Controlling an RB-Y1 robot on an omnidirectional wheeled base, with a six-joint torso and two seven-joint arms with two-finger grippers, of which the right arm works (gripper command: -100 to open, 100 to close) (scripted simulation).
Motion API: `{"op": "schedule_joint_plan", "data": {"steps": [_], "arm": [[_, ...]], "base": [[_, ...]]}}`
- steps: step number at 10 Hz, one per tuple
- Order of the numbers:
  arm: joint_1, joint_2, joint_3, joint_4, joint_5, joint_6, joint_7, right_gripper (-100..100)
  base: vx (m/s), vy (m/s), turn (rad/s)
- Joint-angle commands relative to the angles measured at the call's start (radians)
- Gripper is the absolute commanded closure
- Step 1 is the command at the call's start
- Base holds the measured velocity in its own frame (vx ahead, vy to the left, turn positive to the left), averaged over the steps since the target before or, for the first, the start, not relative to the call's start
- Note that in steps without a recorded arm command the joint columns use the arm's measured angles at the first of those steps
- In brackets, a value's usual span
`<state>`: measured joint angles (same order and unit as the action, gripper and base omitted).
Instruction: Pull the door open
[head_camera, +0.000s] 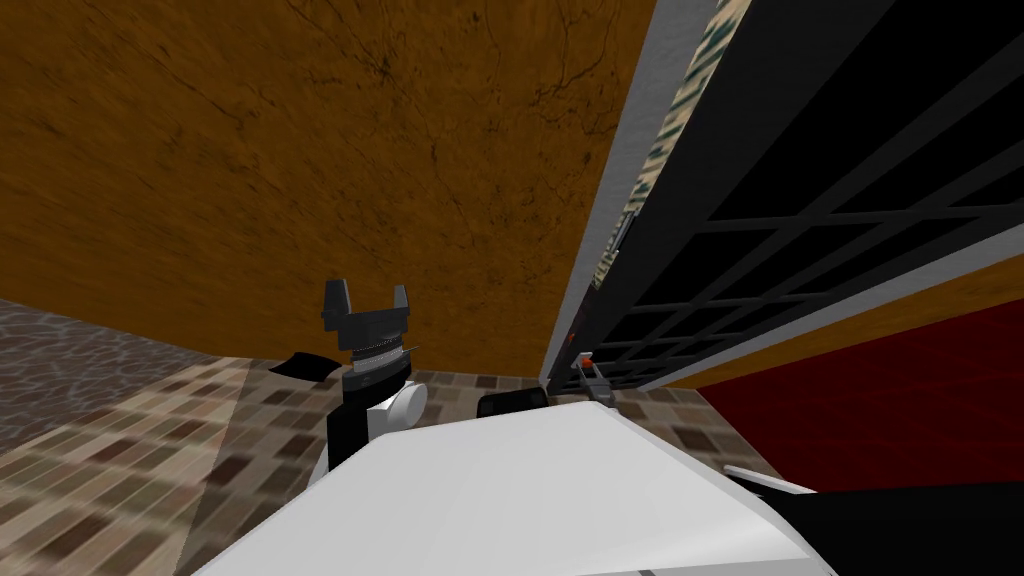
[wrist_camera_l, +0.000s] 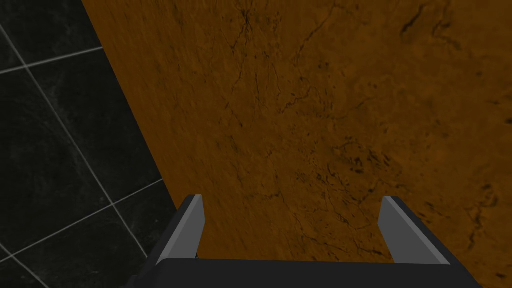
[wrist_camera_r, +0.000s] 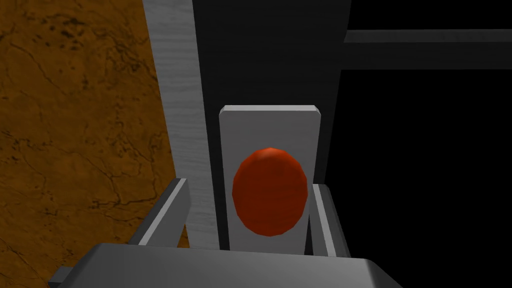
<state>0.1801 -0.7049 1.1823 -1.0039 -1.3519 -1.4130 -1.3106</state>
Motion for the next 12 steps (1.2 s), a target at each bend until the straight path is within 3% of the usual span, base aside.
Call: {"op": "schedule_joint_plan", "data": {"steps": [1,5,10,12], "arm": [[0.016,0.018,-0.005,-0.017,0.037,0.014,0.008,100],[0.048,0.038,-0.042,-0.041,0.109,0.033,0.031,100],[0.070,0.051,-0.068,-0.057,0.158,0.046,0.046,100],[0.089,0.062,-0.090,-0.071,0.200,0.057,0.059,100]], "base": [[-0.072,-0.043,0.042],[-0.078,-0.059,0.023],[-0.031,-0.043,0.039],[-0.021,-0.029,0.093]]}}
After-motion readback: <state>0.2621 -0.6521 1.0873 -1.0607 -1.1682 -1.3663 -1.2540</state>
